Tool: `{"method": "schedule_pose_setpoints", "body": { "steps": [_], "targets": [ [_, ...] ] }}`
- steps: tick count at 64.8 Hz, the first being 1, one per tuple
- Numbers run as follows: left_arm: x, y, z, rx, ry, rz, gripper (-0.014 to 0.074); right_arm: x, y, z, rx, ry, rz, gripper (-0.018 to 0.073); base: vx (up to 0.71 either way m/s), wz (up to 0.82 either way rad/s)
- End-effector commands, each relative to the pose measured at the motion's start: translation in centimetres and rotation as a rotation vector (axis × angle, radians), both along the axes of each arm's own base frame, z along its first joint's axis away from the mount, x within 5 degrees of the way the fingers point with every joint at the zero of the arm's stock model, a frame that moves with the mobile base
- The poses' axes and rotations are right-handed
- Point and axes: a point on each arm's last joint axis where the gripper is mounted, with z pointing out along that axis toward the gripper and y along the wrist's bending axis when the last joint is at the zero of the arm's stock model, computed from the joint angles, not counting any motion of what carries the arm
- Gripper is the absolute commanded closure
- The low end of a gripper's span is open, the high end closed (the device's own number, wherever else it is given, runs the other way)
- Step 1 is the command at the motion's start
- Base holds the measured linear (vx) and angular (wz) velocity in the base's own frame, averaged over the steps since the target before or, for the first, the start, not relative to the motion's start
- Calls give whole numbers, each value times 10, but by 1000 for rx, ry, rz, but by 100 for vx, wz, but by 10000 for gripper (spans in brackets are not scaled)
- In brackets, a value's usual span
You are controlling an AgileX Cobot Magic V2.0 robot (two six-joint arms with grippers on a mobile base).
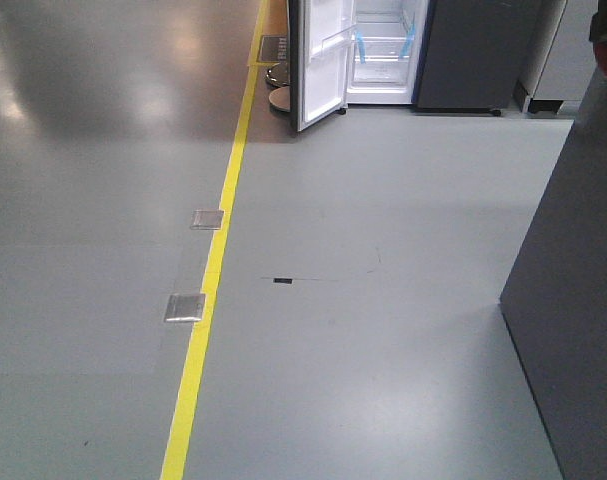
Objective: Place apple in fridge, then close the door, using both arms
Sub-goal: 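Drive toward the open white refrigerator carrying the apple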
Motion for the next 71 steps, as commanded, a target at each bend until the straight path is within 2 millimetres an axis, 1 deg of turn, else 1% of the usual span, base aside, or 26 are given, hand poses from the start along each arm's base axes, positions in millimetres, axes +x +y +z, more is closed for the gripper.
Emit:
{"method": "schedule_pose_setpoints", "body": {
  "steps": [1, 71],
  "targets": [
    [0, -2, -3, -11, -56, -22, 602, -9, -1, 22, -2, -129, -4, 457, 16, -3],
    [0, -2, -3, -11, -56, -22, 602, -9, -1, 22, -2, -129, -4, 457, 13, -2]
  ]
}}
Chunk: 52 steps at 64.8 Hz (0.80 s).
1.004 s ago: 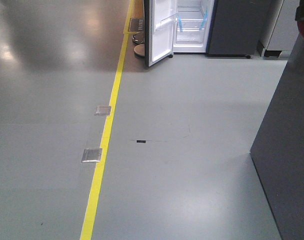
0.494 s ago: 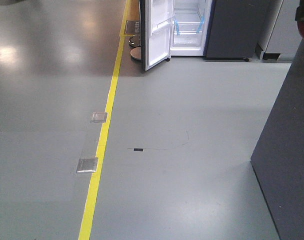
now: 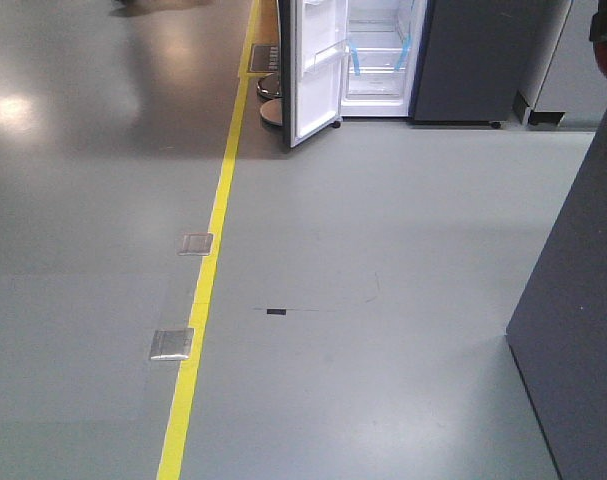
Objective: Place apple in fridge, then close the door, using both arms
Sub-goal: 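Drive toward the open white refrigerator carrying the apple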
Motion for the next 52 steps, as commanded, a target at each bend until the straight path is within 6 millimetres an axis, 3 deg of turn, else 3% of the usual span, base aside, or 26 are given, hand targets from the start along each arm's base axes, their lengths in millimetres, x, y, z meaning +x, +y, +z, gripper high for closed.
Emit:
{"method": "schedule_pose_setpoints", "body": {
  "steps": [1, 52],
  "targets": [
    [0, -2, -3, -11, -56, -22, 602, -9, -1, 22, -2, -129, -4, 457, 10, 1],
    [0, -2, -3, -11, -56, -22, 602, -9, -1, 22, -2, -129, -4, 457, 11, 0]
  ]
}}
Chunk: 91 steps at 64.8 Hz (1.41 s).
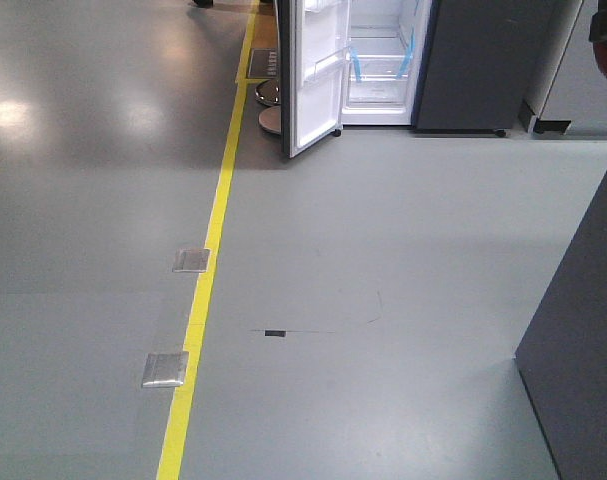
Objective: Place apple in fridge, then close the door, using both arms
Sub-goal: 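Drive toward the open white refrigerator carrying the apple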
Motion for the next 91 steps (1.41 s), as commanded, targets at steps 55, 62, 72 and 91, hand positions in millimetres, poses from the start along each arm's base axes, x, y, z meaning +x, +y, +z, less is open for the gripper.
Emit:
{"method": "schedule_pose_setpoints", "body": {
  "steps": [55, 62, 72, 91],
  "targets": [
    [0, -2, -3, -11, -56, -22, 602, -9, -1, 22, -2, -129, -4, 457, 12, -2],
    [0, -2, -3, -11, -56, -22, 602, -9, -1, 22, -2, -129, -4, 457, 12, -1],
    [0, -2, -3, -11, -56, -22, 602, -9, -1, 22, -2, -129, -4, 457, 13, 0],
    [0, -2, -3, -11, -56, -22, 602, -9, -1, 22, -2, -129, -4, 457, 15, 0]
  ]
}}
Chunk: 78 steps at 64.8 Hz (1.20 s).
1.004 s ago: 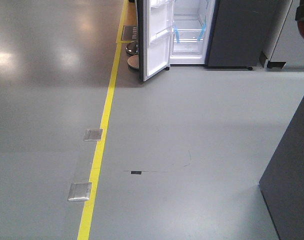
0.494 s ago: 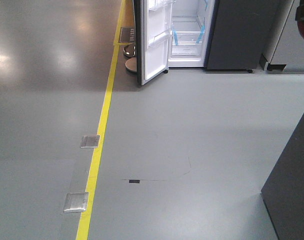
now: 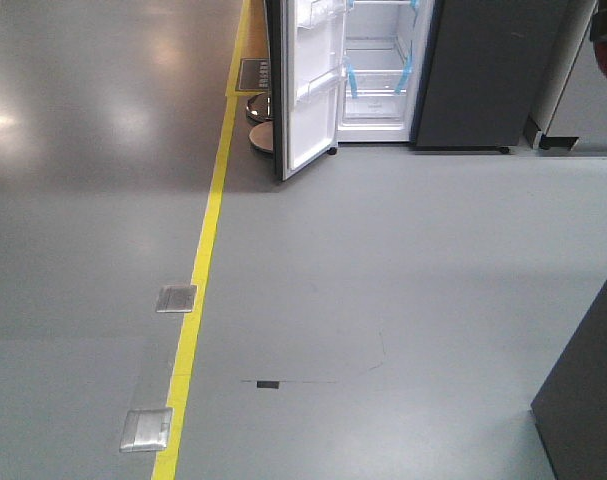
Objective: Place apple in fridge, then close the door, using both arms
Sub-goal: 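Drive toward the open white refrigerator carrying the apple, then approach the refrigerator opening with the apple held in the right gripper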
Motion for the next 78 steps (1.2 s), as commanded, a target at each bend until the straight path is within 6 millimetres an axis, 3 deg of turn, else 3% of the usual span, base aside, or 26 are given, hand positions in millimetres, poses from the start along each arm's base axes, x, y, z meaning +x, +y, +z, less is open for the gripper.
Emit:
{"method": "schedule_pose_setpoints", "body": {
  "steps": [1, 78],
  "targets": [
    [0, -2, -3, -11, -56, -22, 602, -9, -1, 22, -2, -129, -4, 457, 16, 0],
    [0, -2, -3, -11, -56, -22, 602, -9, -1, 22, -2, -129, -4, 457, 18, 1]
  ]
}}
